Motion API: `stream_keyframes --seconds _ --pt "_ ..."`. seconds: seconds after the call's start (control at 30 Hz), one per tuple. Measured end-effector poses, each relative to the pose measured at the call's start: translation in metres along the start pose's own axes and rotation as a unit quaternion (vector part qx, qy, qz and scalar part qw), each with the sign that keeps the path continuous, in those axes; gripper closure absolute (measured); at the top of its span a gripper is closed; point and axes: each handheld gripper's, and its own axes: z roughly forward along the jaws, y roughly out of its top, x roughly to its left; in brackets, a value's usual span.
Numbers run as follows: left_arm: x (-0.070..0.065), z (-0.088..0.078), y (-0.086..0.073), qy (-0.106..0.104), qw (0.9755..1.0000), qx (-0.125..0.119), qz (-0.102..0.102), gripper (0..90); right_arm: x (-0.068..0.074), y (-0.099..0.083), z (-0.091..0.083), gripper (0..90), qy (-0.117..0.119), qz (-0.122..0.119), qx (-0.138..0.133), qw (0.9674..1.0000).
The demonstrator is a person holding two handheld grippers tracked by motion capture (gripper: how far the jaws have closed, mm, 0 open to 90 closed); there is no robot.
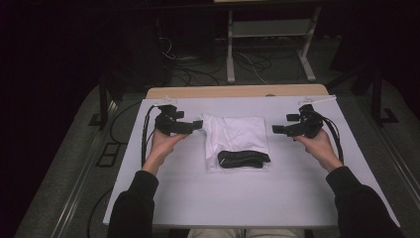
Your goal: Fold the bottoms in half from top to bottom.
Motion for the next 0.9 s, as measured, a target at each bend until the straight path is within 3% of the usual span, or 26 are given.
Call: stream_keyframes --seconds 0.23,0.5,0.6,0.9 --pt "-0.005 -0.011 -0.009 0.006 0.9999 -0.001 0.009 0.0 0.003 -0.010 -0.009 0.0 -0.008 0.001 0.000 1.0000" --pt "-0.002 -0.023 -0.026 0.012 0.9999 -0.006 -0.002 0.0 0.007 -0.026 -0.019 0.0 -0.007 0.001 0.003 1.0000" --pt "-0.001 -0.028 -0.031 0.004 0.9999 -0.009 -0.012 0.0 0.009 -0.030 -0.021 0.0 -0.007 -0.003 0.005 1.0000" --pt "-0.004 -0.044 -0.046 0.009 0.9998 -0.017 -0.007 0.0 0.015 -0.042 -0.034 0.0 -0.007 -0.008 0.004 0.9999"
